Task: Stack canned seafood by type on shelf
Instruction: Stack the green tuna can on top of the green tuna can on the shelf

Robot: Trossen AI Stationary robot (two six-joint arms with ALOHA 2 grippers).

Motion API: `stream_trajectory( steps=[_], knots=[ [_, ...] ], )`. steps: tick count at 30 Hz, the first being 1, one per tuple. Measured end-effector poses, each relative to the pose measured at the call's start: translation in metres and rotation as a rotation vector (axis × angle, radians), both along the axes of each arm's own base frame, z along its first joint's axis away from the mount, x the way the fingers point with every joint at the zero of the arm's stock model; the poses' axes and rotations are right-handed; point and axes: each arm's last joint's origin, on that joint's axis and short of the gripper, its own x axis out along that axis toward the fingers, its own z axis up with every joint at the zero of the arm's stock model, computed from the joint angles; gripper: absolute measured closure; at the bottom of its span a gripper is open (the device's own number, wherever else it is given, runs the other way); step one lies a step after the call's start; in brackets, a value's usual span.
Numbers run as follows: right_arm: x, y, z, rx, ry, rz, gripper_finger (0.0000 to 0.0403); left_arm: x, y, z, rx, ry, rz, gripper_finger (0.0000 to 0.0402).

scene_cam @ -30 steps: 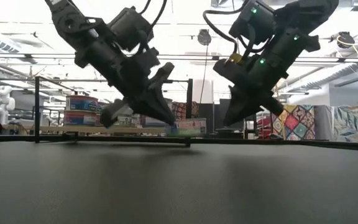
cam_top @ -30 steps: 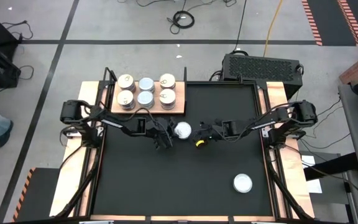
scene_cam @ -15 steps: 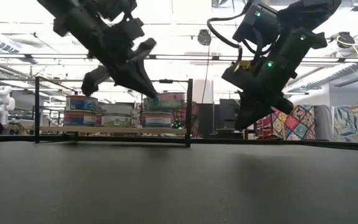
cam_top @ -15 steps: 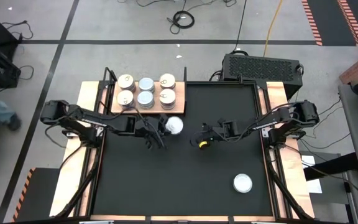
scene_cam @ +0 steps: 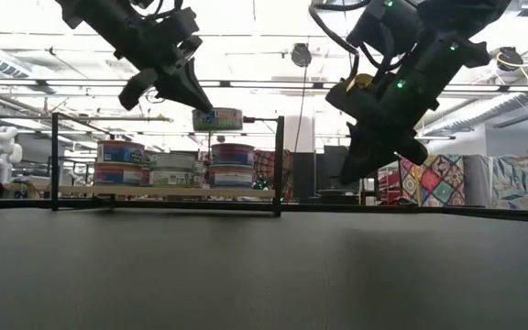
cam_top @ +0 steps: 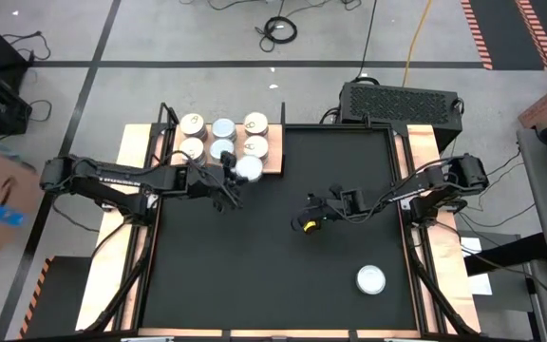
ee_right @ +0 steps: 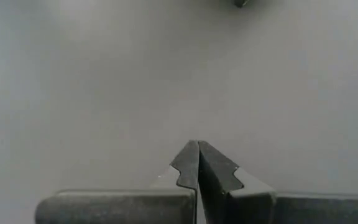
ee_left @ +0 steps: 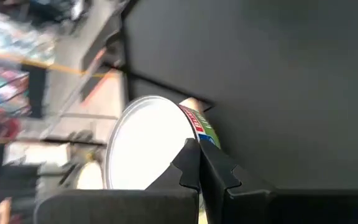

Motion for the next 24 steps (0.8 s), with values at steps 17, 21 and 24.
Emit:
stream_trajectory(
  steps=[17,21,24],
  knots=[
    [0.004,0.012,0.004,-0.064,-0.039,0.093,0.0403,-0.048,0.098,0.02,-0.049,-0.085,0.35,0.0401],
    [0.004,0.012,0.004,-0.083,-0.03,0.115,0.0403,-0.059,0.123,0.016,-0.074,-0.099,0.422,0.0401],
    [0.004,0.012,0.004,-0.093,-0.024,0.127,0.0403,-0.062,0.138,0.014,-0.081,-0.131,0.438,0.0401]
  ],
)
